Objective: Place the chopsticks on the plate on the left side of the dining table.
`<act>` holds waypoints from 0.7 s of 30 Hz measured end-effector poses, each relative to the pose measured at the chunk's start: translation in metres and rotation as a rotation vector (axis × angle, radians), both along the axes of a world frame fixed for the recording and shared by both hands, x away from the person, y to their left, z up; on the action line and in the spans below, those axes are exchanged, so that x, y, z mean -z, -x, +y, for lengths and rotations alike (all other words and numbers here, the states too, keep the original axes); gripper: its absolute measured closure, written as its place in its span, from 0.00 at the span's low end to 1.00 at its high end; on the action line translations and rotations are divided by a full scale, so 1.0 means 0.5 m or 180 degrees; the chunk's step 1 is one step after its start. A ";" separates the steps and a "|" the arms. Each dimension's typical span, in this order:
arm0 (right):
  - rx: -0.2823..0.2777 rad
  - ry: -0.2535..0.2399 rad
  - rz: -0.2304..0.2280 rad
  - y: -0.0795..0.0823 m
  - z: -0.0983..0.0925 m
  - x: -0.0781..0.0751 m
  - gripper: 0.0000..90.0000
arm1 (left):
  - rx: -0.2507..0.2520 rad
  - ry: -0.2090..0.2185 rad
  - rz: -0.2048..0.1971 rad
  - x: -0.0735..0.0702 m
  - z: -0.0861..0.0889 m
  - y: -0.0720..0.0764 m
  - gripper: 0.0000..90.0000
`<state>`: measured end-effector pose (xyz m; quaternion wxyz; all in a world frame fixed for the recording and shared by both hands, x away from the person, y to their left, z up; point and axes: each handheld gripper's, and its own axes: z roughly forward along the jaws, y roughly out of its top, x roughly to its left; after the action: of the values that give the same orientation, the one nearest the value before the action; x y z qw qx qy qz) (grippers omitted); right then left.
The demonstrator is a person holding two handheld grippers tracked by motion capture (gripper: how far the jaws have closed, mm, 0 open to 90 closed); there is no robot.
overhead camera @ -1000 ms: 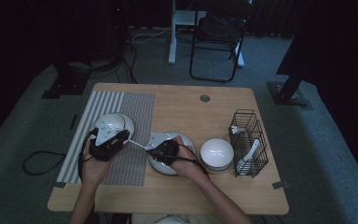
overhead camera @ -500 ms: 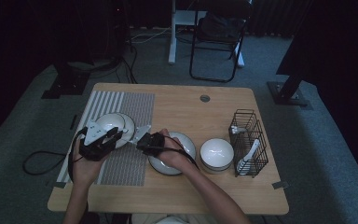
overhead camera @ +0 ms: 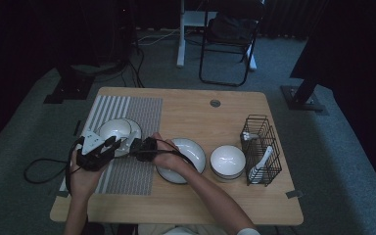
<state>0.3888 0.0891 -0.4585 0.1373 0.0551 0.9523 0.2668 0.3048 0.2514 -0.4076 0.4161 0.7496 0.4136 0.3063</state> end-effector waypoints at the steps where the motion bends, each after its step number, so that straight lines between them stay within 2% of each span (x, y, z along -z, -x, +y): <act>1: 0.0000 0.0000 0.0000 0.000 0.000 0.000 0.96 | 0.0005 0.0009 0.0008 0.002 0.001 -0.001 0.82; 2: -0.0025 0.0066 0.0012 -0.003 0.008 0.009 0.96 | 0.0001 0.0014 0.0014 0.003 0.002 -0.001 0.82; 8: 0.0009 0.0079 0.0059 -0.015 0.020 0.020 0.96 | -0.0042 0.0056 0.0014 0.004 0.011 0.000 0.82; 14: 0.0043 0.0099 0.0062 -0.026 0.026 0.029 0.95 | -0.0080 0.0037 0.0059 0.013 0.017 -0.002 0.82; 16: 0.0085 0.0086 0.0064 -0.031 0.025 0.031 0.92 | -0.0097 0.0051 0.0069 0.015 0.021 -0.001 0.82; 17: 0.0125 0.0063 0.0070 -0.033 0.024 0.032 0.87 | -0.0108 0.0057 0.0071 0.016 0.022 -0.001 0.82; 21: 0.0133 0.0044 0.0063 -0.035 0.016 0.026 0.82 | -0.0124 0.0063 0.0070 0.017 0.026 0.002 0.81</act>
<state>0.4064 0.0970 -0.4716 0.1338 0.0766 0.9541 0.2567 0.3037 0.2646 -0.4161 0.4129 0.7406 0.4357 0.3019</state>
